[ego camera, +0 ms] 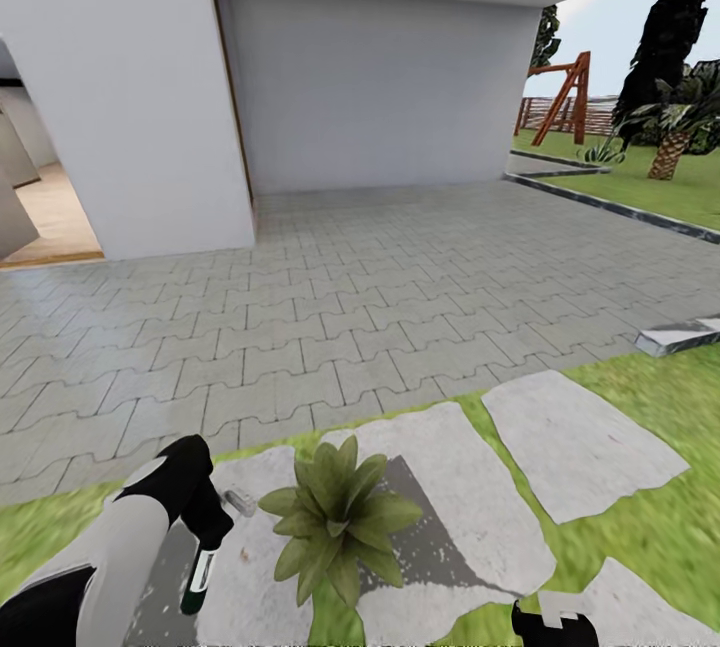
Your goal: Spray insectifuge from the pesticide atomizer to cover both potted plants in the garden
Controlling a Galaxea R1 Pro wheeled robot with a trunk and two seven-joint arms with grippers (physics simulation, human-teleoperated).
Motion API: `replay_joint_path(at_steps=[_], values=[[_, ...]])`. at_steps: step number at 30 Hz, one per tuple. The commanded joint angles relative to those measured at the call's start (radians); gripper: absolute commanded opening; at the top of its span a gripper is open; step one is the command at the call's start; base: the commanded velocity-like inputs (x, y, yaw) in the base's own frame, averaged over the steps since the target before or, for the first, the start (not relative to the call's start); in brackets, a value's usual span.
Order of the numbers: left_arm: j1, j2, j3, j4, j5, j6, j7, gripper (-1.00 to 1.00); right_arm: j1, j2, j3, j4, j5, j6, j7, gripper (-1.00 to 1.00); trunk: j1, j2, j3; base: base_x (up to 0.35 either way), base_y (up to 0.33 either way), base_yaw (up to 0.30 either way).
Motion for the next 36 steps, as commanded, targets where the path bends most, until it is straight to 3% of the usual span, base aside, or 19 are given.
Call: replay_joint_path(at_steps=[1, 11, 19, 36], values=[[0.0, -0.001, 0.007, 0.001, -0.009, 0.005, -0.004, -1.0, -0.001, 0.0, -0.008, 0.002, 0.011, -0.004, -0.005, 1.0, 0.0, 0.0, -0.002, 0.0, 0.0, 0.0], [0.027, -0.004, 0.007, -0.008, -0.007, -0.004, -0.002, -1.0, -0.001, -0.009, -0.009, -0.002, 0.014, -0.003, -0.004, 1.0, 0.0, 0.0, -0.007, 0.001, 0.0, 0.0], [0.029, 0.0, 0.01, -0.008, -0.008, -0.066, 0.006, -1.0, -0.001, -0.006, -0.009, 0.0, 0.011, -0.003, -0.004, 1.0, 0.0, 0.0, -0.007, 0.058, 0.013, 0.0], [0.042, 0.006, 0.008, -0.013, -0.009, -0.074, 0.006, -1.0, -0.001, -0.006, -0.009, 0.002, 0.012, -0.003, -0.002, 1.0, 0.065, -0.119, -0.085, 0.0, 0.0, 0.0]])
